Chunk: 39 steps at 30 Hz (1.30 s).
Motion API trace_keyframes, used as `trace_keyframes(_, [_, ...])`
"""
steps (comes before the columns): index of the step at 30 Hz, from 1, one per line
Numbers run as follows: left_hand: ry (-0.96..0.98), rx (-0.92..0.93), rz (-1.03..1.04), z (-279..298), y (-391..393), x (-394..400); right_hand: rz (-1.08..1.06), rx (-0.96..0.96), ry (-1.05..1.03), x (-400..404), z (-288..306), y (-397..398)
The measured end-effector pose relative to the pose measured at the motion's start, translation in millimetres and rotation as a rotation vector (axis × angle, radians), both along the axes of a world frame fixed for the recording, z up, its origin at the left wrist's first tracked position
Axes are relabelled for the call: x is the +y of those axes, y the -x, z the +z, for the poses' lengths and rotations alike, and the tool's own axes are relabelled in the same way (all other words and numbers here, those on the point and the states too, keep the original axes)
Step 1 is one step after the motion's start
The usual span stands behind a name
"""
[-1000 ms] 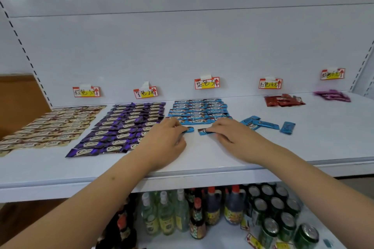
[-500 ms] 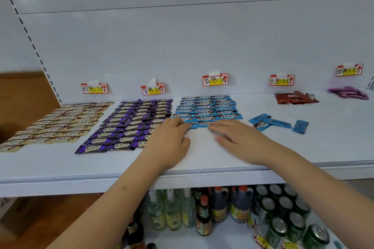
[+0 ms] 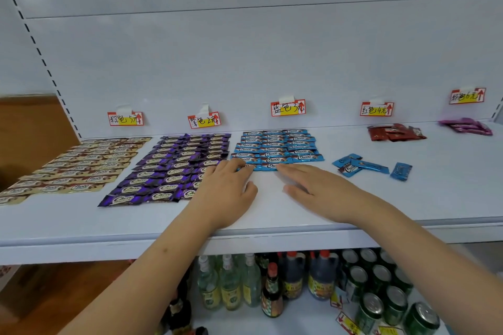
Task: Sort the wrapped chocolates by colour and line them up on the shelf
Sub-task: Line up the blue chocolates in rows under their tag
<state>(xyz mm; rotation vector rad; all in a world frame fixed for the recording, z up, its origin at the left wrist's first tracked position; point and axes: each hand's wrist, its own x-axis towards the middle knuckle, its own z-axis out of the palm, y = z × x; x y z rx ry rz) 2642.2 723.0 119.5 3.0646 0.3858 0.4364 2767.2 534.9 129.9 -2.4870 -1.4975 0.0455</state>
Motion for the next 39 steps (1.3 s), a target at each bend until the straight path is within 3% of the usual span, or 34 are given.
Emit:
trace_keyframes(12, [-0.038, 0.064, 0.064, 7, -29, 20, -0.228, -0.042, -0.120, 3, -6, -10])
trace_keyframes(21, [-0.046, 0.081, 0.067, 5, -29, 19, -0.228, -0.033, -0.109, 3, -3, -5])
trace_keyframes(34, [-0.059, -0.078, 0.031, 2, -26, 13, -0.207, -0.041, -0.129, 1, 0, -9])
trace_keyframes(39, [-0.027, -0.094, -0.036, 8, -22, 7, -0.195, -0.099, 0.005, 2, 9, -30])
